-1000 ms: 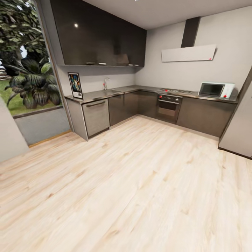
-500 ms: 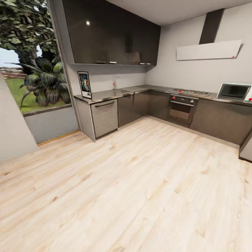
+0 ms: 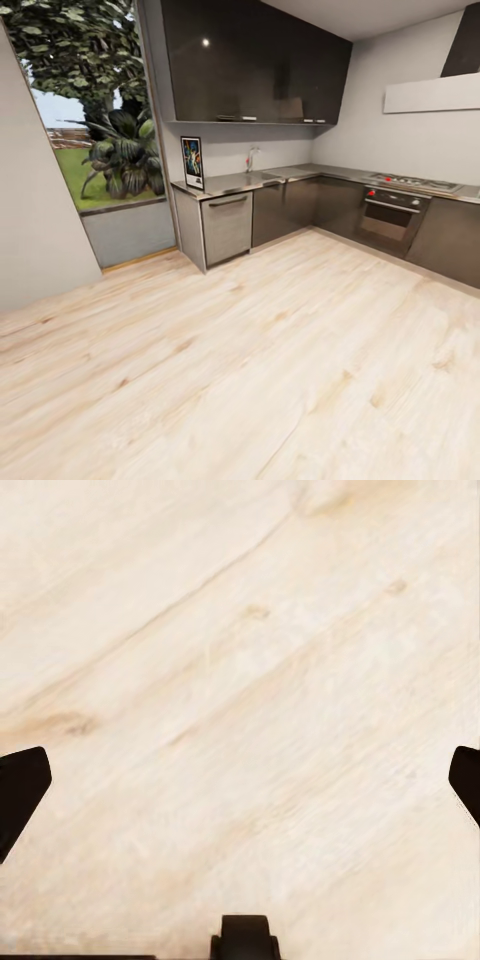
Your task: Pick up the poster from the kitchen countertop and hang it on one of the wall nails in the kitchen.
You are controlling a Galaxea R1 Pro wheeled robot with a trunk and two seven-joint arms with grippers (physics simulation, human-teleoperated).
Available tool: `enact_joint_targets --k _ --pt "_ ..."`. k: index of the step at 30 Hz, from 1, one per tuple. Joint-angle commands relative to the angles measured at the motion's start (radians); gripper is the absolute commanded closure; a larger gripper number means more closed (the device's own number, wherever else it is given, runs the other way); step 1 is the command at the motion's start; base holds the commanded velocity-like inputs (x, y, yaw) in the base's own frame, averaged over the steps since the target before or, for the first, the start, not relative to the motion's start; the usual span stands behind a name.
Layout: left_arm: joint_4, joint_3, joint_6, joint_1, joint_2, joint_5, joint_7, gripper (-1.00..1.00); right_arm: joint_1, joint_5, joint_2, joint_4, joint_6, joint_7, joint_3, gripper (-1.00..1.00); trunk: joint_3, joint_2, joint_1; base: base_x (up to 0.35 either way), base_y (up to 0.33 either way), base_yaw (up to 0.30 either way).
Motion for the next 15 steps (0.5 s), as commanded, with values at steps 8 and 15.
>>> enact_joint_targets --k 8,15 --pt "-0.002 0.002 0.000 0.000 -0.001 0.000 0.000 -1.00 0.000 0.001 -0.005 0.003 -0.001 0.003 0.000 -1.00 -0.001 0.000 0.001 0.337 0.000 0.052" --pt "-0.002 0.002 0.000 0.000 -0.001 0.000 0.000 -1.00 0.000 0.001 -0.008 0.003 -0.002 0.003 -0.001 -1.00 -0.001 0.000 0.001 0.337 0.000 0.005"
